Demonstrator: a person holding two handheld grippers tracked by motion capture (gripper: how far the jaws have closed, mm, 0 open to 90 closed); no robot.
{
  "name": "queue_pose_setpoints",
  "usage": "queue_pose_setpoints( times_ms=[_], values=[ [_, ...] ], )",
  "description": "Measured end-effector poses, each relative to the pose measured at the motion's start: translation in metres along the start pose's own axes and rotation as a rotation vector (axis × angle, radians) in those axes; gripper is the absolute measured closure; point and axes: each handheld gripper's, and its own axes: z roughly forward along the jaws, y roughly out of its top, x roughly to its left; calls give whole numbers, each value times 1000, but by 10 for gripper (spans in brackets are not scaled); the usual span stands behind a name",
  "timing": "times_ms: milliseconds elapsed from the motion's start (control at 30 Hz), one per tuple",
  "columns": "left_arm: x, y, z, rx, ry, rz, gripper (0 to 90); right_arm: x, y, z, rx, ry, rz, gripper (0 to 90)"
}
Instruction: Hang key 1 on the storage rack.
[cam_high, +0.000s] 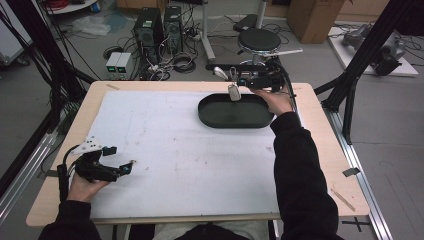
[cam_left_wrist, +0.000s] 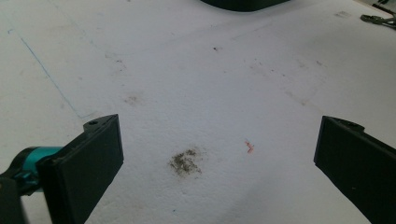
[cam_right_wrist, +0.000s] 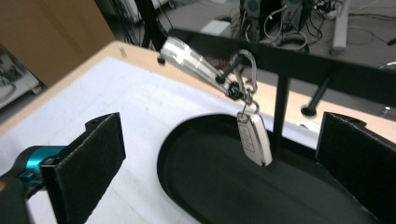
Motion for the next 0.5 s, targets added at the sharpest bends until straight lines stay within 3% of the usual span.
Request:
queue_pose_setpoints(
  times_ms=[233,500],
  values=[
    [0,0,0,-2,1,-2,18,3,-15,-14,2,-25,-36,7],
    [-1,0,1,2,0,0,18,2,-37,-27,22,-48,-44,7]
  ],
)
